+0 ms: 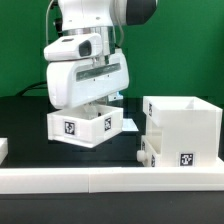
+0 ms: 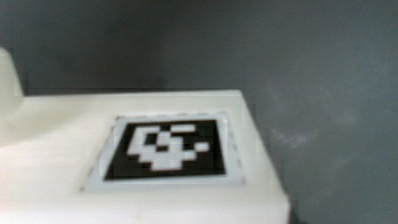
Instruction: Assemble drawer
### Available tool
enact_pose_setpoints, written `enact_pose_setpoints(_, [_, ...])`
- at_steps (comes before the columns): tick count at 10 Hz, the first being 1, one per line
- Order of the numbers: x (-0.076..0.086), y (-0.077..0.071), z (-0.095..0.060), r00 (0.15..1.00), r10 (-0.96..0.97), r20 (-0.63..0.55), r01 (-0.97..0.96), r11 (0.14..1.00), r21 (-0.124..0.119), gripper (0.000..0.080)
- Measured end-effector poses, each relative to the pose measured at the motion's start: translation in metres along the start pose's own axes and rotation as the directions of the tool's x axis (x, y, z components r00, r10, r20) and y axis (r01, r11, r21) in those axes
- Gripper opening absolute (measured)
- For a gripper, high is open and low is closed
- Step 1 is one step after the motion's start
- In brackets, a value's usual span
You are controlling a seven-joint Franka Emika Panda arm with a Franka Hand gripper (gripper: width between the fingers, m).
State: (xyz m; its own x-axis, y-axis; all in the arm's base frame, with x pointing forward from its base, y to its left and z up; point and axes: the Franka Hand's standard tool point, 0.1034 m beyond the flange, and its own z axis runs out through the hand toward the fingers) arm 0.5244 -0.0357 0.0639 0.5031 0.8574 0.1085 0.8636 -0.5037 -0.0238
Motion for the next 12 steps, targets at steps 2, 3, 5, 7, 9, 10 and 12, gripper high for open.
enact_pose_setpoints(2, [-0.002,-0.001,0.001,0.993,-0.121,0.001,0.121,0.993,0.003,0.0041])
enact_pose_setpoints(3, [-0.002,-0.001,0.002,0.989,-0.151,0.001,0.151,0.989,0.004,0.0041])
enact_pose_setpoints(5, [-0.001,0.001,0.002,0.951,-0.309,0.015,0.309,0.951,0.003,0.0041])
enact_pose_setpoints(7, [0.008,0.008,0.006,0.935,-0.353,0.016,0.353,0.936,0.002,0.0041])
enact_pose_setpoints(9, [0.018,0.012,0.007,0.911,-0.410,0.034,0.411,0.912,-0.005,0.0041])
enact_pose_setpoints(10, [0.016,0.011,0.008,0.914,-0.404,0.033,0.404,0.915,-0.003,0.0041])
enact_pose_setpoints(12, [0.014,0.011,0.009,0.915,-0.402,0.033,0.402,0.916,-0.001,0.0041])
